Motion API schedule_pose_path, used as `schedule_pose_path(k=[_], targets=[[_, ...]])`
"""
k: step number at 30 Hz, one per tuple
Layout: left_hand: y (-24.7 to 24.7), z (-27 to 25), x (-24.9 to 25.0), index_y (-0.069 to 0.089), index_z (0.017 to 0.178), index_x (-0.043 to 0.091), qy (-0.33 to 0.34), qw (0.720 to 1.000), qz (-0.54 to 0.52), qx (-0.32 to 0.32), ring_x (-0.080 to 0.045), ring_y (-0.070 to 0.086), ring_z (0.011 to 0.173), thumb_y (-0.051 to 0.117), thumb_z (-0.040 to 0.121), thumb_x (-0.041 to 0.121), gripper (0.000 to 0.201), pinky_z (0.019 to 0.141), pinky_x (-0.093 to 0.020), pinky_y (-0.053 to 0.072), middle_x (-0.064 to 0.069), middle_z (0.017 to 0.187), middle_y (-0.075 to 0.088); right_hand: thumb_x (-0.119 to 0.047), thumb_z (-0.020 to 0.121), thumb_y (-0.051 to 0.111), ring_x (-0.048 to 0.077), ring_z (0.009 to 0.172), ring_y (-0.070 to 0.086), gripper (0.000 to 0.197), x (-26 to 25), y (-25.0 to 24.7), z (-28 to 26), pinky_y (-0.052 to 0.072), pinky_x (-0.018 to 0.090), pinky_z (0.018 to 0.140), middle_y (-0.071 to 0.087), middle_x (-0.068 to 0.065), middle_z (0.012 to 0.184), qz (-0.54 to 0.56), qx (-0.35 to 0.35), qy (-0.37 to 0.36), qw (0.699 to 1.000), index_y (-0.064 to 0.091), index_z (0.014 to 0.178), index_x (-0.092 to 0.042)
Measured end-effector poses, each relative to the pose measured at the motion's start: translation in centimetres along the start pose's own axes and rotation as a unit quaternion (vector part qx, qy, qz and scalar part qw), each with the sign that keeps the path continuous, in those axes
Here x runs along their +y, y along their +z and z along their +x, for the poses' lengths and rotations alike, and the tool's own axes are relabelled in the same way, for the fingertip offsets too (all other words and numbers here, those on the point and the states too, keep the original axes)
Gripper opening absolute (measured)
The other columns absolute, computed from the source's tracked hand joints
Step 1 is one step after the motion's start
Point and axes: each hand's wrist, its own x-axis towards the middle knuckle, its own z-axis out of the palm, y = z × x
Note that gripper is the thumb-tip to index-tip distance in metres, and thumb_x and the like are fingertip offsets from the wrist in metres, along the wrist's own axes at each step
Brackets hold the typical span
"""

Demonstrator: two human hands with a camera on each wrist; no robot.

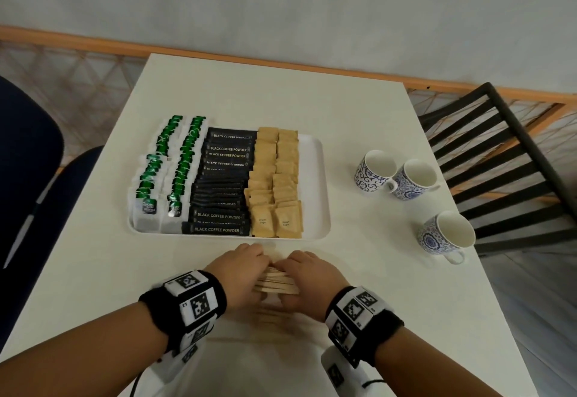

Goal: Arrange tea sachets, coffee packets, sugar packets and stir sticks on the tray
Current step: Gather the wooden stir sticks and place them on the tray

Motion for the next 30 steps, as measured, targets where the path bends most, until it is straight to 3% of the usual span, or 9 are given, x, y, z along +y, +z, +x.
schedule_pose_path(k=[7,15,24,27,30], targets=[[0.3,0.6,0.5,0.058,0.114,0.017,-0.026,1.000,-0.012,0.007,-0.020,0.045,0.110,0.062,0.085,0.036,0.035,0.089,-0.031,0.042,-0.001,0.114,0.044,-0.033,0.081,0.060,0.025,0.107,0.050,0.048,-0.2,-0.4,0.0,0.042,0.035,0.085,0.054,0.005,0.116,0.003,0.002,-0.004,1.000,0.052,0.127,-0.021],[0.4,0.7,0.6,0.049,0.121,0.017,-0.025,1.000,0.002,0.017,-0.022,0.044,0.114,0.060,0.087,0.037,0.041,0.092,-0.032,0.040,-0.003,0.123,0.046,-0.032,0.084,0.058,0.025,0.106,0.052,0.046,-0.3,-0.8,-0.1,0.042,0.035,0.083,0.056,0.004,0.118,0.004,0.005,-0.007,1.000,0.049,0.128,-0.021],[0.2,0.1,-0.5,0.048,0.123,0.021,-0.009,0.993,-0.060,0.098,-0.019,0.049,0.114,0.060,0.089,0.032,0.038,0.093,-0.029,0.038,0.001,0.123,0.054,-0.032,0.084,0.055,0.024,0.101,0.056,0.047,-1.9,-3.7,-0.1,0.040,0.030,0.076,0.059,0.000,0.113,-0.035,0.043,-0.032,0.998,0.048,0.130,-0.026],[0.4,-0.6,-1.2,0.051,0.119,0.021,-0.006,0.990,-0.079,0.113,-0.019,0.051,0.108,0.059,0.088,0.031,0.034,0.090,-0.031,0.041,0.001,0.118,0.056,-0.046,0.083,0.055,0.020,0.100,0.059,0.047,-2.3,-4.9,-0.1,0.043,0.030,0.077,0.061,-0.005,0.111,-0.052,0.056,-0.053,0.996,0.049,0.128,-0.032],[0.9,-1.8,-2.6,0.053,0.103,0.024,-0.019,0.976,-0.164,0.139,-0.018,0.054,0.094,0.060,0.085,0.023,0.019,0.075,-0.028,0.040,0.004,0.101,0.057,-0.080,0.070,0.045,0.010,0.099,0.061,0.067,-2.3,-7.1,-0.4,0.046,0.027,0.081,0.065,-0.014,0.109,-0.019,0.062,-0.033,0.997,0.052,0.123,-0.041]])
